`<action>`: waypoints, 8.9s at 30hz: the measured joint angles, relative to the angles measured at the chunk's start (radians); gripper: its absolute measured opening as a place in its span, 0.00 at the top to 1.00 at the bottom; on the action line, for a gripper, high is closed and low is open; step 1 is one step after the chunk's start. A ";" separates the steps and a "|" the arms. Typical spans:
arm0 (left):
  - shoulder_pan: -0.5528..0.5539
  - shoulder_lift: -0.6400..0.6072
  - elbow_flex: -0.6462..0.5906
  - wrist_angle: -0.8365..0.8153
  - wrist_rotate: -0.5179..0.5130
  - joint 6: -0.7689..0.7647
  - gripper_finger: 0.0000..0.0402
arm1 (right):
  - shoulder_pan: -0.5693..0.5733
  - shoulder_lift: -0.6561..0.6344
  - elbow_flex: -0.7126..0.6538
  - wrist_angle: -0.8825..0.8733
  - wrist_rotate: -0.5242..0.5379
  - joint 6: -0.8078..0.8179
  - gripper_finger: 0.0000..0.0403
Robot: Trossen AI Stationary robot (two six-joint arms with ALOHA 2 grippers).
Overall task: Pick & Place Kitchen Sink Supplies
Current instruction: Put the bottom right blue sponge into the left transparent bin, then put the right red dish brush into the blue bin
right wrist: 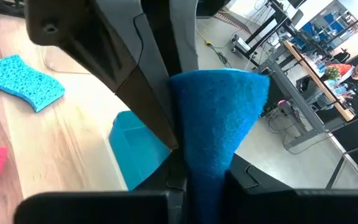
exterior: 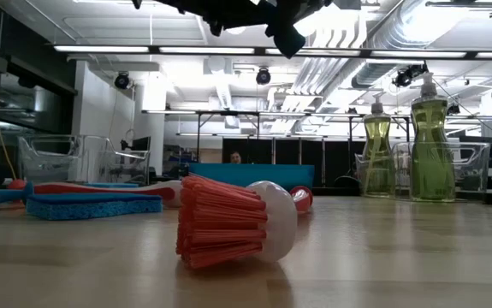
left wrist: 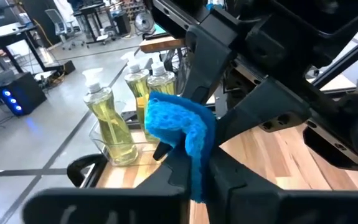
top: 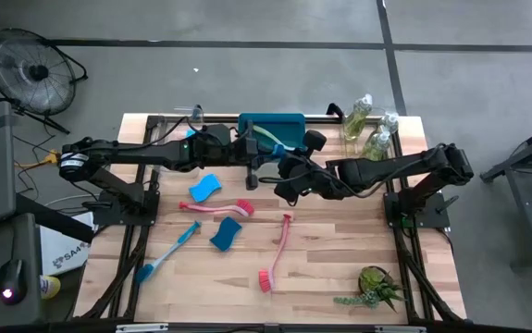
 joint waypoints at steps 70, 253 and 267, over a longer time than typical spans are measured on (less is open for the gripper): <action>0.671 -0.320 -0.301 -0.786 -0.400 0.590 1.00 | 0.124 -0.242 -0.141 -0.492 -0.237 0.732 0.49; -0.629 -0.496 -0.031 -1.130 -0.476 -0.264 0.33 | 0.140 0.426 -0.137 0.016 -0.748 1.984 0.54; -0.629 -0.496 -0.031 -1.121 -0.481 -0.267 0.33 | 0.140 0.428 -0.139 -0.014 -0.737 1.939 0.82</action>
